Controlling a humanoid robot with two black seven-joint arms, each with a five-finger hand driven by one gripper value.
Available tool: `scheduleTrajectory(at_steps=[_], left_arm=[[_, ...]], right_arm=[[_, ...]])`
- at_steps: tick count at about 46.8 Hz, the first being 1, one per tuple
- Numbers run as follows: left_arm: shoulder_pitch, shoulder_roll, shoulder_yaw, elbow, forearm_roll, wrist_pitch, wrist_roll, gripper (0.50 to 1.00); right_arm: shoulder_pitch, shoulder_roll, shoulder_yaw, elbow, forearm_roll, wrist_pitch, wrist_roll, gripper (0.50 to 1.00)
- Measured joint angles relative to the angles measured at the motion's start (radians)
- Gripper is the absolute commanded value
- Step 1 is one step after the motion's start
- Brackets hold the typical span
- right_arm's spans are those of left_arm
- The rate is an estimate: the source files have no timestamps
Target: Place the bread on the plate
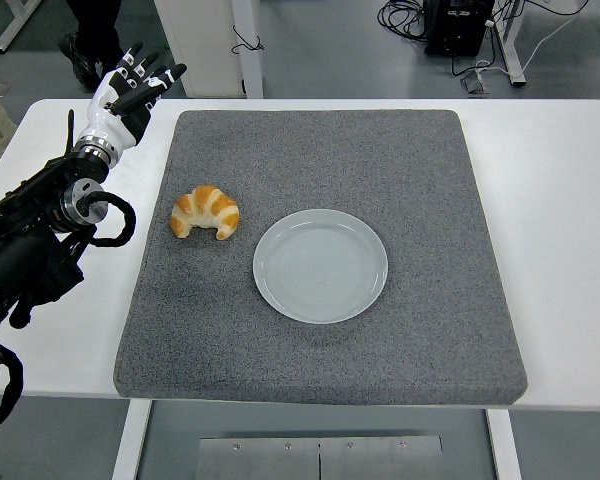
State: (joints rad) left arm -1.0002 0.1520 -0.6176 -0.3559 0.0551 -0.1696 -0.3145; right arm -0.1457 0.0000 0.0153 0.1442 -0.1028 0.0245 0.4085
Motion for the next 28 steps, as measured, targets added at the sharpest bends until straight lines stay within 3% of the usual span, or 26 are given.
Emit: scheduleTrajectory(at_steps=[28], left_arm=[[-0.011,0.006,0.001,0.000,0.000,0.005,0.000,0.975]], right_arm=[[0.000,0.000,0.000,0.000,0.000,0.000,0.000,1.000]])
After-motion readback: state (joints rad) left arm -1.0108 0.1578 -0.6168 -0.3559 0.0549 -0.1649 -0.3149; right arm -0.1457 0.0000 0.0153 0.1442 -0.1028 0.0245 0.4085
